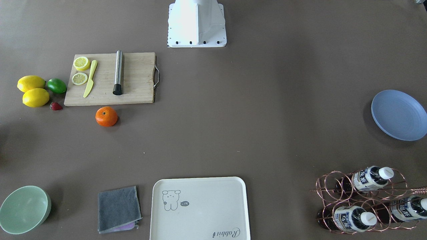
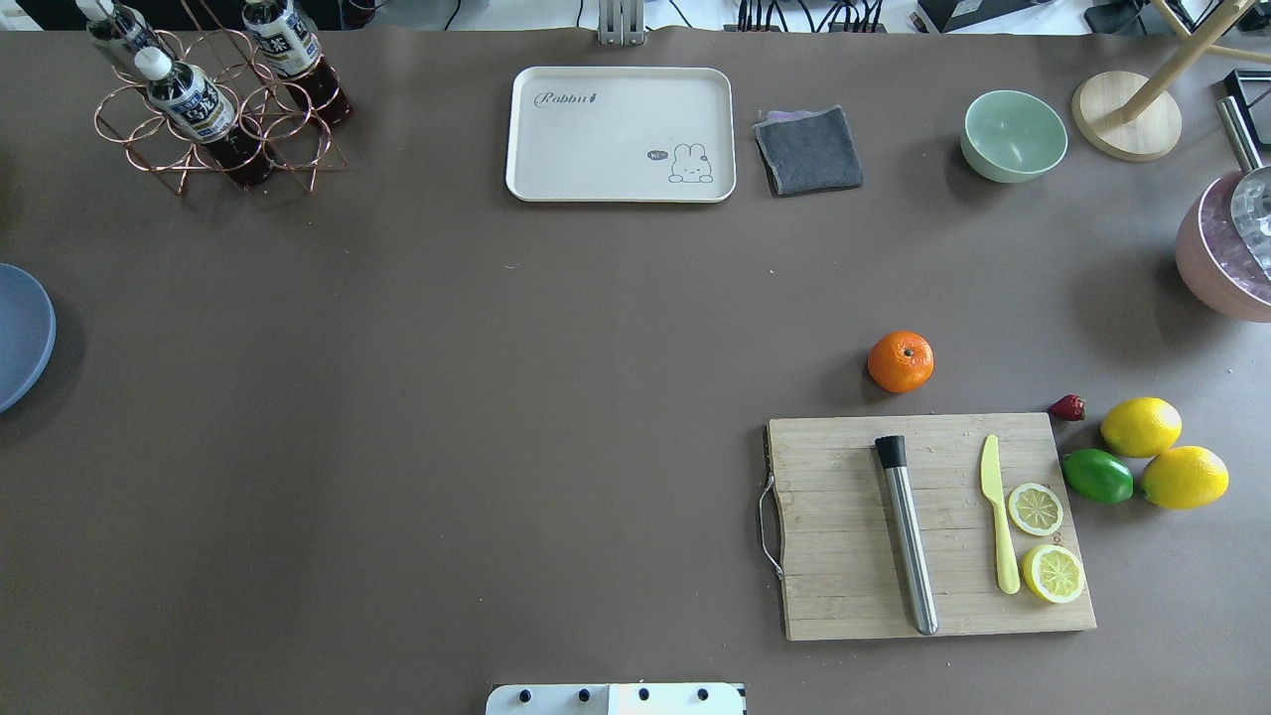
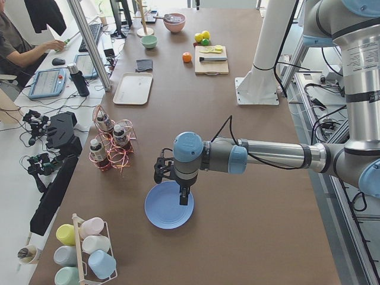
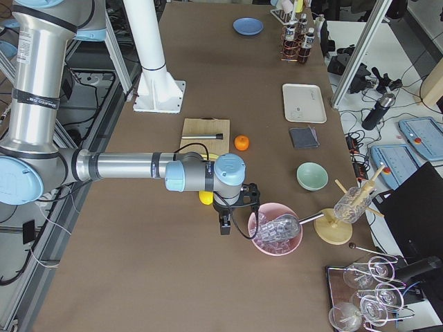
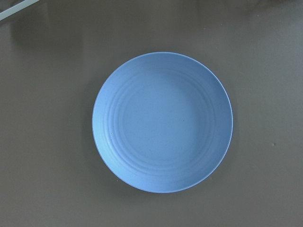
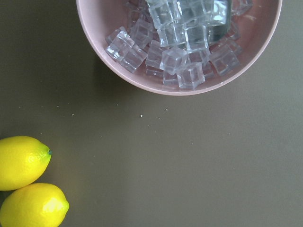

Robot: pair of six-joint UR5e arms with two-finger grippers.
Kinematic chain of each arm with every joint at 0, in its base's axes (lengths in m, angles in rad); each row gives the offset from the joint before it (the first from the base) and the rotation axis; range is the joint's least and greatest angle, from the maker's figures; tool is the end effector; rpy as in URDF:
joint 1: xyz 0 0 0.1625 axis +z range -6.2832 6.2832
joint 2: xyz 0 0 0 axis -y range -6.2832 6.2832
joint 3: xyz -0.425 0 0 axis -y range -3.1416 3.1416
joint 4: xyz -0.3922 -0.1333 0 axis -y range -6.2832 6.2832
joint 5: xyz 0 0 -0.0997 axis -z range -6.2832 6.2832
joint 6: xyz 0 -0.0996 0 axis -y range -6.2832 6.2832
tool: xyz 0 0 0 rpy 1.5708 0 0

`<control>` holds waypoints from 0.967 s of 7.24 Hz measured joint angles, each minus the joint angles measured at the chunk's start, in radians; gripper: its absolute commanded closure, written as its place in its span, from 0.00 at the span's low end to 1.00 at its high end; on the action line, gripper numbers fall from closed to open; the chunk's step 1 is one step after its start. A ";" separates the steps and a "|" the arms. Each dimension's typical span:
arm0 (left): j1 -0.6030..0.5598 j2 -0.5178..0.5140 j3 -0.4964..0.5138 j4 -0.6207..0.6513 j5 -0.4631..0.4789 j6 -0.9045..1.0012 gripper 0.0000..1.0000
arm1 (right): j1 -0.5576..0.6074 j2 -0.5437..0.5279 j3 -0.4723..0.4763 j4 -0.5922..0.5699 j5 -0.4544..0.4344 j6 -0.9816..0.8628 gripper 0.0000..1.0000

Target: Pick orange to plate

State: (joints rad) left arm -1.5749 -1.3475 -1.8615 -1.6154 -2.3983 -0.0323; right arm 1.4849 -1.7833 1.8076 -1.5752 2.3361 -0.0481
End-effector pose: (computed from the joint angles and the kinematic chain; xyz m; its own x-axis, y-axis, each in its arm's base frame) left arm -0.0616 -0.4036 0.6064 0.6766 0.0474 -0.7349 0.0259 0.9958 0.0881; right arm 0.0294 -0.4076 0.6382 0.7124 -0.1234 0.6909 0.1202 0.9913 0.0532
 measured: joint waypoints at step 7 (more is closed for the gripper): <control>0.002 0.010 -0.014 -0.003 -0.004 -0.008 0.02 | 0.000 0.001 -0.006 0.021 0.006 0.001 0.00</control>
State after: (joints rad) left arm -1.5728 -1.3371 -1.8759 -1.6186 -2.4022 -0.0399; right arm 1.4849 -1.7827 1.8019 -1.5540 2.3419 -0.0468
